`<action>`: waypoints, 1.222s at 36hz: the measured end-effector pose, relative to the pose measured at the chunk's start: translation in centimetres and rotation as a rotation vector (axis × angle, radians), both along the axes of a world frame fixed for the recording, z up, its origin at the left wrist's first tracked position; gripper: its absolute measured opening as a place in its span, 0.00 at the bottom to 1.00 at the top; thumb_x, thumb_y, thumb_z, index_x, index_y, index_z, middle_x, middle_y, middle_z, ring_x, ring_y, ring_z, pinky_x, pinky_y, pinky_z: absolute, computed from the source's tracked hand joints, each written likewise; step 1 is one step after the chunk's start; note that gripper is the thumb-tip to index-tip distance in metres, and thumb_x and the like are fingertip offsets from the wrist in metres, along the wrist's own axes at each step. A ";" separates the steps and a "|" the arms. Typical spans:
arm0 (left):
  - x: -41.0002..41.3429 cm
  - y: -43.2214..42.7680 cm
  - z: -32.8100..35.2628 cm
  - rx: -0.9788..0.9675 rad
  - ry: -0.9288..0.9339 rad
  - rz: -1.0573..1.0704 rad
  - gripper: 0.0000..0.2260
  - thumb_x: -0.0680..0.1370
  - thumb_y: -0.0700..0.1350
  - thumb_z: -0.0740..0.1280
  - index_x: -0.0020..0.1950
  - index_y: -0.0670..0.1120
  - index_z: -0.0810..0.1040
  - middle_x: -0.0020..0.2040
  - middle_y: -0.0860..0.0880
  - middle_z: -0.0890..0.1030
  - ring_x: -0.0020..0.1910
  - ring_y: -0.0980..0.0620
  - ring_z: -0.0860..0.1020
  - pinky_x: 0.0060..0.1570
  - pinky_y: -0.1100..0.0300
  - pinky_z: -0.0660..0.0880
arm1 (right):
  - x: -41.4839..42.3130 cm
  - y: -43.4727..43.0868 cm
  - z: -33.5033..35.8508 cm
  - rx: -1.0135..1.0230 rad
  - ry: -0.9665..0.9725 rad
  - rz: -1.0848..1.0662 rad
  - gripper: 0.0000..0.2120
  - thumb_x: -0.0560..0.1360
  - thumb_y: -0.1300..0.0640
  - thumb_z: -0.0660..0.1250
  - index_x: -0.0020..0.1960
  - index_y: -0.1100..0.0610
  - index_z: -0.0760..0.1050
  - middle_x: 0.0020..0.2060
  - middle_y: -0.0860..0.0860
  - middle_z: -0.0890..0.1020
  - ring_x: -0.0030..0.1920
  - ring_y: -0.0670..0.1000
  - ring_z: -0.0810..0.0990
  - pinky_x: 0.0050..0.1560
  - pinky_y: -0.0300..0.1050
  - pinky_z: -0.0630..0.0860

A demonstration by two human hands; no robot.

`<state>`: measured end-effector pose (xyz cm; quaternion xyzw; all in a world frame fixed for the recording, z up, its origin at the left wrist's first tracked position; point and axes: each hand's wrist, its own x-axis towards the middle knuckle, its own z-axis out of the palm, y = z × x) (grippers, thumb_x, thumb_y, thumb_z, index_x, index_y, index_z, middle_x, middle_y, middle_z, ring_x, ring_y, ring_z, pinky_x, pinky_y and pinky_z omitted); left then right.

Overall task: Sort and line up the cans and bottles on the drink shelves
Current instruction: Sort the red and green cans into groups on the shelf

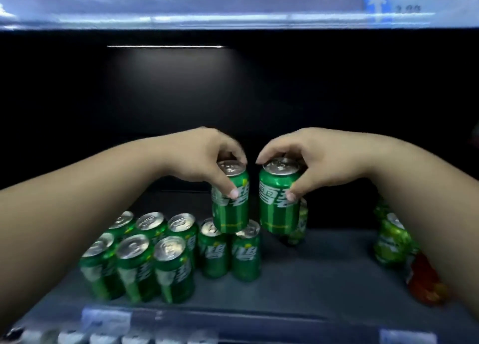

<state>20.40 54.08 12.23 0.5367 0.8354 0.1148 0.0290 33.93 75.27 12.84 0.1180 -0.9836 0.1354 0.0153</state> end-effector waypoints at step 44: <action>1.3 -5.2 -14.0 -0.121 0.183 -0.087 0.32 0.66 0.60 0.77 0.69 0.58 0.73 0.59 0.52 0.76 0.59 0.50 0.74 0.59 0.50 0.74 | 2.5 -8.8 -17.4 -0.324 0.071 -0.385 0.43 0.66 0.58 0.81 0.72 0.37 0.63 0.66 0.40 0.69 0.68 0.44 0.70 0.68 0.46 0.72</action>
